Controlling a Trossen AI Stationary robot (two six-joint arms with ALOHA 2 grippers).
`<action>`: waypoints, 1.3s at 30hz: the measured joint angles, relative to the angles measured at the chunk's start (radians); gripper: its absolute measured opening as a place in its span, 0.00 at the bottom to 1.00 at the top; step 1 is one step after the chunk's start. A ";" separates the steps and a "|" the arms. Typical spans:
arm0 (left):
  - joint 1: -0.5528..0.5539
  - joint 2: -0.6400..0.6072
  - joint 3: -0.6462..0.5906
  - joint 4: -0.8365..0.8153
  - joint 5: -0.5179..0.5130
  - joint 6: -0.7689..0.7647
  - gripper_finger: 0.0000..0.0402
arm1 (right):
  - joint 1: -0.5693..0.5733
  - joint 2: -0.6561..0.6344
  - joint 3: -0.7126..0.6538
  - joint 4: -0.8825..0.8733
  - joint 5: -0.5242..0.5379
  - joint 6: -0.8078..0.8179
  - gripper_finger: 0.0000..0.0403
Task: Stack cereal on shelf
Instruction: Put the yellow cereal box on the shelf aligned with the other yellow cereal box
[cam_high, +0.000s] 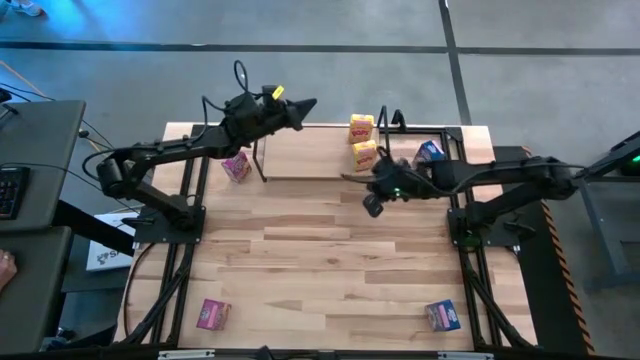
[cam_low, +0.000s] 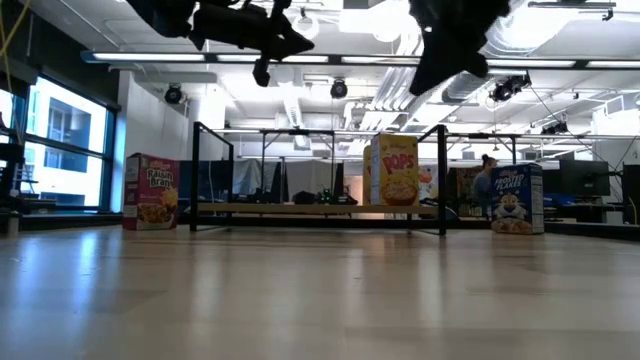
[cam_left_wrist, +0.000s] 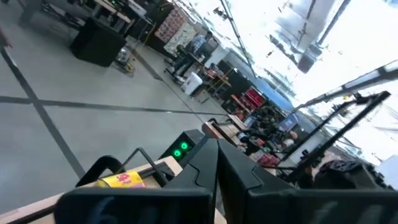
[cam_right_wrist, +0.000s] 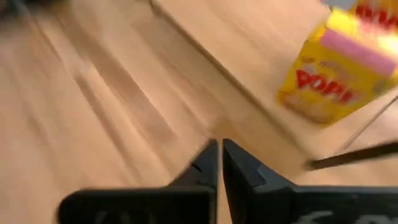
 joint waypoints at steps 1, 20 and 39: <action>0.000 0.000 0.000 0.003 0.018 0.000 0.00 | -0.006 0.036 0.030 -0.044 0.006 -0.079 0.00; 0.003 -0.029 -0.001 0.100 0.140 -0.015 0.00 | -0.060 0.576 0.385 -0.360 0.231 -0.692 0.00; 0.008 -0.030 0.000 0.101 0.133 -0.039 0.00 | -0.166 0.661 0.385 -0.404 0.283 -0.736 0.00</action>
